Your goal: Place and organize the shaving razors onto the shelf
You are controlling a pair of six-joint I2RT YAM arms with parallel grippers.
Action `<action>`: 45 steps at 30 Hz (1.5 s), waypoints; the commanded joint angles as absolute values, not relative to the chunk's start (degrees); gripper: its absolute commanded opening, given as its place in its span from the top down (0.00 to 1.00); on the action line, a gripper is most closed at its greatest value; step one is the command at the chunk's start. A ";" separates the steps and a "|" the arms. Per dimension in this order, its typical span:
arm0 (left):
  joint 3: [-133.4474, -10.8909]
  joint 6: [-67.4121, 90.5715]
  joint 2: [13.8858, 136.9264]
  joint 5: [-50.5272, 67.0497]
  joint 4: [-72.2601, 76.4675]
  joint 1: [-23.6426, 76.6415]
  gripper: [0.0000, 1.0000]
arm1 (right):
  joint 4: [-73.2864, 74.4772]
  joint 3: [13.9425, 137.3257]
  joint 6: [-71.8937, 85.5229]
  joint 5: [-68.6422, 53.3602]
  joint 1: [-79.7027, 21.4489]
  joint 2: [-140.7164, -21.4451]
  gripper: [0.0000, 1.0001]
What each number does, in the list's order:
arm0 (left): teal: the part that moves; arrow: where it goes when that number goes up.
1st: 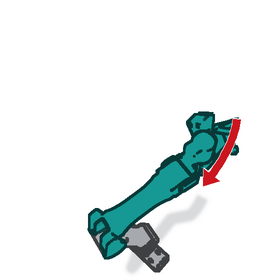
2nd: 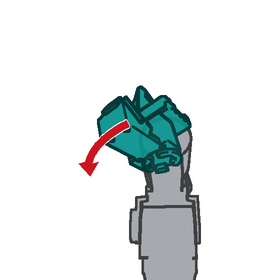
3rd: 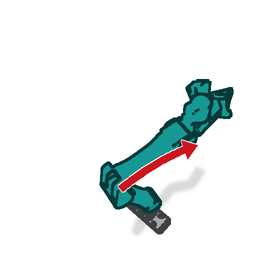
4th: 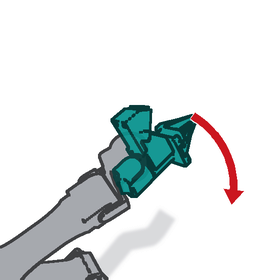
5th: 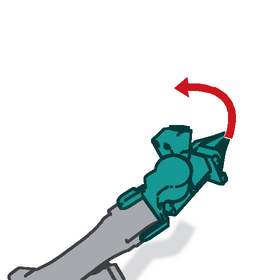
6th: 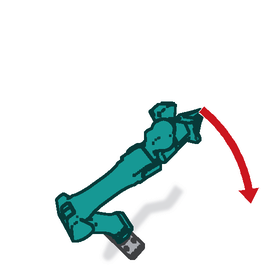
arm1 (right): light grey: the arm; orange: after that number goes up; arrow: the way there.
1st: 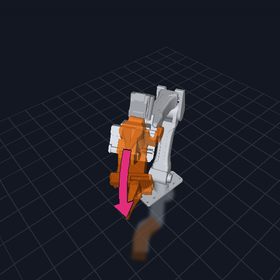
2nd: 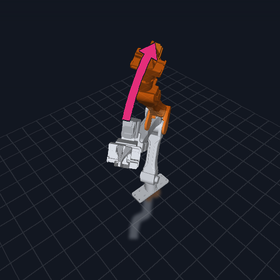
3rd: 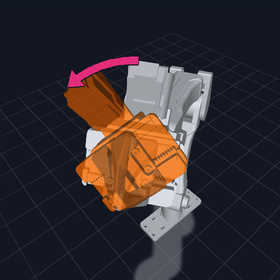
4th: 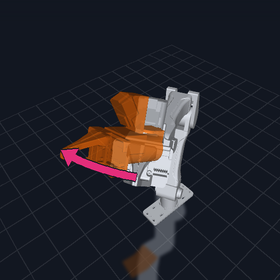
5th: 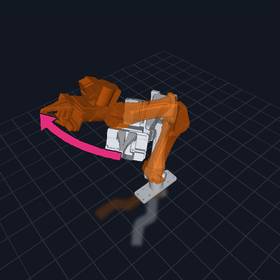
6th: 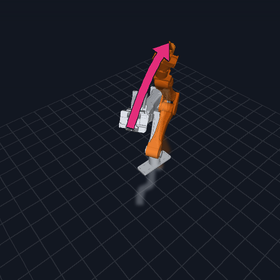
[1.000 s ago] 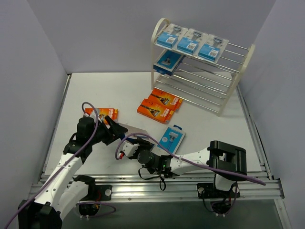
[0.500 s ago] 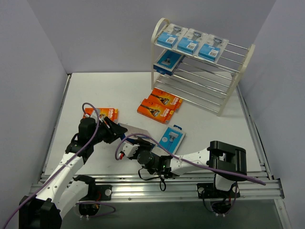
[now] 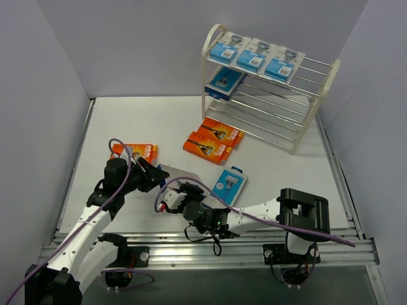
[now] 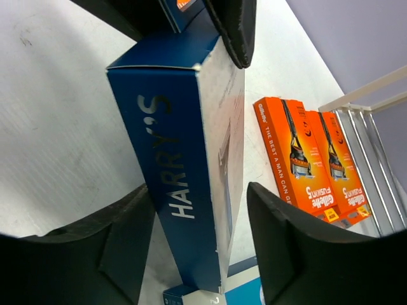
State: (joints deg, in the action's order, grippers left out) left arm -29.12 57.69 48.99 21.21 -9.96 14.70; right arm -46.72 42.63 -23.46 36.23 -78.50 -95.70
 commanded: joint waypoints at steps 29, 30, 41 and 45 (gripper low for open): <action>-35.69 43.42 45.88 12.39 -30.14 14.50 0.88 | -27.86 38.06 0.00 23.03 -79.63 -74.28 0.28; -35.51 43.16 46.05 12.39 -30.41 14.50 0.86 | -27.86 37.62 0.00 23.29 -79.19 -73.57 0.28; -38.49 42.19 51.58 10.02 -34.36 14.77 0.76 | -26.72 34.63 6.50 22.76 -74.18 -69.79 0.28; -39.37 41.49 55.27 10.28 -35.33 14.77 0.76 | -27.16 33.05 7.91 22.59 -72.51 -69.08 0.28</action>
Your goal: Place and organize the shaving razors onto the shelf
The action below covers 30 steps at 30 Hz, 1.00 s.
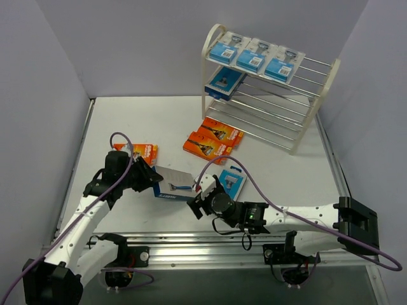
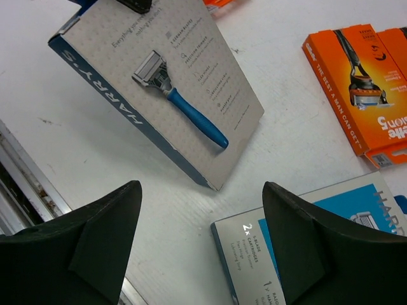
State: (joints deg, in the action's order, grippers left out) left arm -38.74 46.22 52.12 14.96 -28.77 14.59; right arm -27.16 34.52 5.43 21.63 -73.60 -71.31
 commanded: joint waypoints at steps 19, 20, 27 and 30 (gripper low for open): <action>-39.13 45.25 56.79 13.09 -31.74 14.85 0.98 | -22.86 31.99 13.78 31.10 -67.42 -60.56 0.28; -38.59 46.74 55.99 13.79 -29.29 14.77 0.98 | -21.29 32.25 14.84 33.81 -67.33 -60.21 0.28; -40.51 48.69 52.74 12.75 -28.83 14.59 0.98 | -15.30 37.25 19.25 41.04 -65.92 -59.85 0.29; -42.36 49.31 50.89 12.75 -29.44 14.41 0.98 | -13.28 41.65 19.07 43.32 -65.39 -60.99 0.28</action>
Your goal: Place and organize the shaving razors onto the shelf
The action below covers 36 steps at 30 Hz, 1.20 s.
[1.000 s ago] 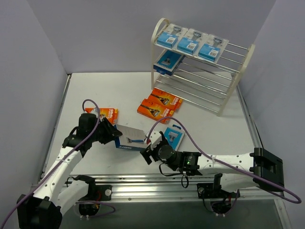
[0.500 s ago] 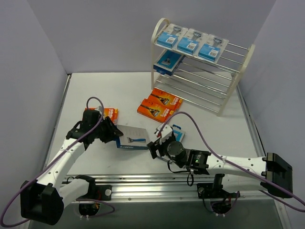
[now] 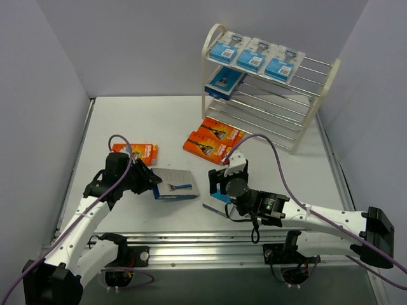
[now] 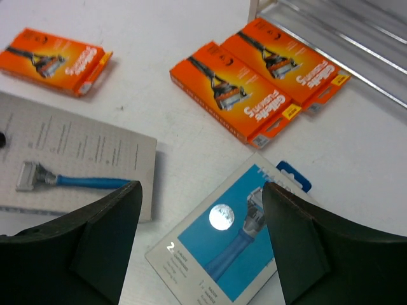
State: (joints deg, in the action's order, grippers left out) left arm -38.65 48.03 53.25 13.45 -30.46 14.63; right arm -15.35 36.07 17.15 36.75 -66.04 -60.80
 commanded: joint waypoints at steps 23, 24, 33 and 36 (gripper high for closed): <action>-42.63 65.03 54.57 17.23 7.98 13.88 0.98 | -7.82 81.46 10.99 33.57 -53.45 -74.62 0.28; -42.54 65.82 55.97 17.05 10.09 14.50 0.98 | -7.74 82.52 10.73 33.66 -53.00 -74.88 0.27; -49.03 68.03 74.15 13.45 26.52 24.16 0.98 | -3.96 90.00 11.95 29.36 -44.05 -75.32 0.27; -51.67 67.85 79.08 11.17 31.35 27.49 0.98 | -3.43 91.31 12.57 26.73 -41.76 -75.06 0.26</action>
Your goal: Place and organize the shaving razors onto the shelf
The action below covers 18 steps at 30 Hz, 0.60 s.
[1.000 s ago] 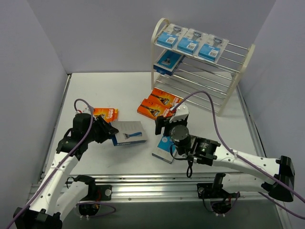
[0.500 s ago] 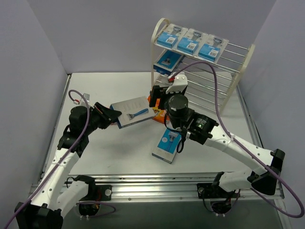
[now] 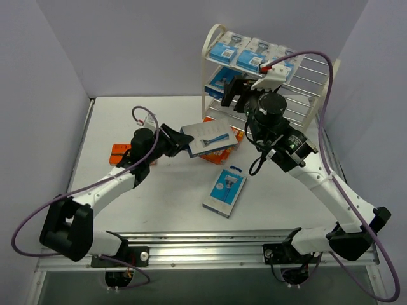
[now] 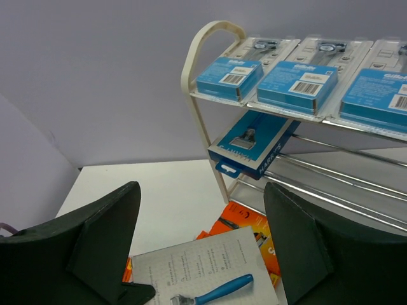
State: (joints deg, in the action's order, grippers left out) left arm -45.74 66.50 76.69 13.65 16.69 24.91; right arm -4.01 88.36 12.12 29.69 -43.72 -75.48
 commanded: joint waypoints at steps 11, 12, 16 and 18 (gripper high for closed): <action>-67.65 74.88 99.30 11.07 45.00 33.75 0.98 | -2.55 92.99 14.68 22.24 -34.37 -74.27 0.25; -68.72 75.23 101.58 11.16 45.44 34.01 0.98 | -2.81 92.99 14.59 22.15 -34.19 -74.01 0.25; -73.38 76.20 105.72 9.59 45.88 35.33 0.98 | -2.99 92.73 14.15 21.97 -33.75 -73.57 0.25; -75.48 76.38 107.57 8.44 45.70 36.30 0.98 | -3.16 92.72 14.15 22.24 -33.66 -73.39 0.24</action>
State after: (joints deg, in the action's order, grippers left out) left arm -70.08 74.56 106.80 10.17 38.00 34.98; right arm -1.45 91.20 14.28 22.81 -34.09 -75.48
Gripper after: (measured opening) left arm 0.461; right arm 0.755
